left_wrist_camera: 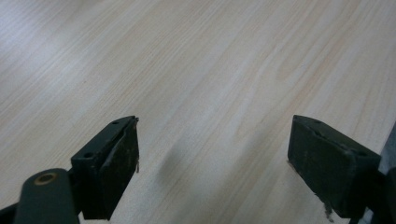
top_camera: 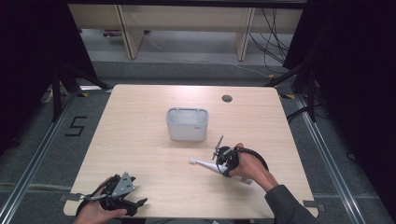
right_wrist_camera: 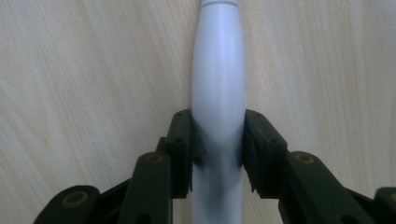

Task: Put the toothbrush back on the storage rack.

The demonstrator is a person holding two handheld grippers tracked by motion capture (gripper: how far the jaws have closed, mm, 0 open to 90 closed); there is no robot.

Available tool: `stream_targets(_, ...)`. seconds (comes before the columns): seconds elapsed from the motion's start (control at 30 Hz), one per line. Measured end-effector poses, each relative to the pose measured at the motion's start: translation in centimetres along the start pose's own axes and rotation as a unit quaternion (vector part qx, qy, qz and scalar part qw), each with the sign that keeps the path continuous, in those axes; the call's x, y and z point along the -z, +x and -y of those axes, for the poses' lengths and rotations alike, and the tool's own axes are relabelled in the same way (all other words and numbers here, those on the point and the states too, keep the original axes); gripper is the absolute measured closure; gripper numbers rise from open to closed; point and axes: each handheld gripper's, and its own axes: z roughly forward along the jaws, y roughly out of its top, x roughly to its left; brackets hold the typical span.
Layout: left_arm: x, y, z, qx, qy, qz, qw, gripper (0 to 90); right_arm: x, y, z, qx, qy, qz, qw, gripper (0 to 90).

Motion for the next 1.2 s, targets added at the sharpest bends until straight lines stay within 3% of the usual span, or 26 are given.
stream_targets(0.13, 0.0, -0.1, 0.0, 0.003, -0.004, -0.002, 1.0000, 16.3, -0.1, -0.3, -0.2, 0.017, 0.001, -0.002, 0.9999, 66.0)
stream_targets(0.17, 0.0, -0.1, 0.0, 0.004, -0.004, 0.000, 1.0000, 16.3, -0.1, -0.4, -0.3, 0.007, 0.006, -0.009, 0.9999, 66.1)
stream_targets(0.3, 0.1, 0.0, 0.0, -0.001, -0.002, 0.000, 1.0000, 16.2, -0.1, -0.6, -0.5, 0.012, 0.014, -0.011, 0.9998, 66.1)
stream_targets(0.33, 0.0, 0.0, 0.0, 0.002, -0.003, -0.002, 1.0000, 16.2, -0.1, -0.5, -0.5, 0.000, 0.015, -0.012, 0.9998, 66.2)
stream_targets(0.5, 0.0, -0.1, 0.0, 0.003, -0.004, -0.002, 1.0000, 16.3, -0.2, -0.6, -0.8, 0.011, 0.026, -0.016, 0.9995, 66.3)
stream_targets(0.6, 0.1, 0.0, 0.0, -0.002, 0.000, -0.003, 1.0000, 16.3, -0.2, -0.4, -1.0, 0.002, 0.034, -0.016, 0.9993, 66.3)
stream_targets(0.7, 0.0, -0.1, 0.0, 0.003, -0.004, -0.002, 1.0000, 16.3, -0.2, -0.4, -1.2, 0.011, 0.039, -0.016, 0.9991, 66.3)
stream_targets(0.73, 0.0, -0.1, 0.0, 0.003, -0.003, -0.003, 1.0000, 16.3, -0.2, -0.4, -1.2, 0.001, 0.042, -0.017, 0.9990, 66.4)
stream_targets(0.9, 0.1, 0.0, 0.0, -0.002, 0.000, -0.001, 1.0000, 16.2, -0.2, -0.4, -1.4, 0.009, 0.048, -0.014, 0.9987, 66.4)
stream_targets(1.0, 0.0, -0.1, 0.0, 0.006, -0.007, -0.002, 1.0000, 16.2, -0.4, -0.3, -1.4, -0.006, 0.045, -0.022, 0.9987, 66.5)
stream_targets(1.2, 0.1, -0.1, -0.1, 0.002, -0.005, 0.000, 1.0000, 16.3, -0.3, -0.4, -1.4, -0.002, 0.045, -0.022, 0.9987, 66.6)
